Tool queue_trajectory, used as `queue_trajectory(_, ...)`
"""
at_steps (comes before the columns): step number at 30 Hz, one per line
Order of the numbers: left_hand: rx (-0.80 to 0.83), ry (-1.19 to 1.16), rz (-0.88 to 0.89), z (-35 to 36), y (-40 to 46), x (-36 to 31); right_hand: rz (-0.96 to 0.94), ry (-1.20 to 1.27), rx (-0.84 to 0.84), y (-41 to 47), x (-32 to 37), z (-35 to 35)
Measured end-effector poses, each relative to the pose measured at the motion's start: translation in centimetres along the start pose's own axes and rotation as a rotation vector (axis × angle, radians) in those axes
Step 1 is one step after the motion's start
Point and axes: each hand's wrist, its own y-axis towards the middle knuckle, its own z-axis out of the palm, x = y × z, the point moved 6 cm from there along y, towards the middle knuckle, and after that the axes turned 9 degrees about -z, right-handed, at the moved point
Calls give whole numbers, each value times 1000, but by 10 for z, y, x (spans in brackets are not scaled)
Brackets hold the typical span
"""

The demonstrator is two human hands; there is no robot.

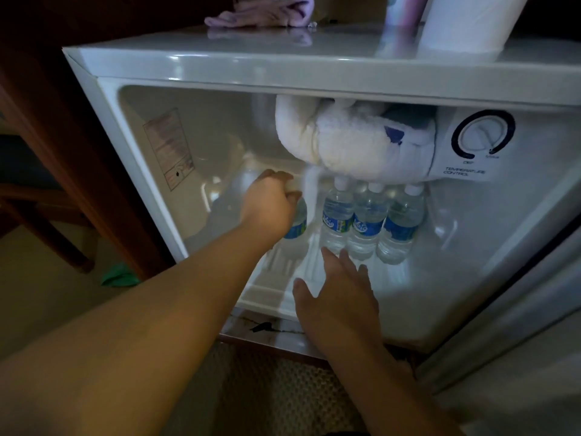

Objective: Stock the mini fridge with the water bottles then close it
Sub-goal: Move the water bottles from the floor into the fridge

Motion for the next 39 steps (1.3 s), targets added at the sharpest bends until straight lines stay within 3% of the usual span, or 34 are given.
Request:
queue_trajectory(11, 14, -158, -108, 24, 27, -30, -58, 51, -121, 1, -3, -22)
queue_trajectory(17, 56, -68, -185, 35, 27, -24, -41, 34, -66, 3, -3, -18)
queue_trajectory(21, 104, -272, -248, 38, 17, -20, -41, 14, -34, 2, -5, -14)
queue_trajectory(26, 167, -345, -275, 42, 11, -17, -51, 1, -9, -1, -5, -13)
queue_trajectory(35, 372, -206, -214, 4, -12, 4, -79, -98, 106, -17, 16, -3)
queue_trajectory(39, 415, -143, -205, -37, -50, 42, -189, -153, 117, -22, 47, 7)
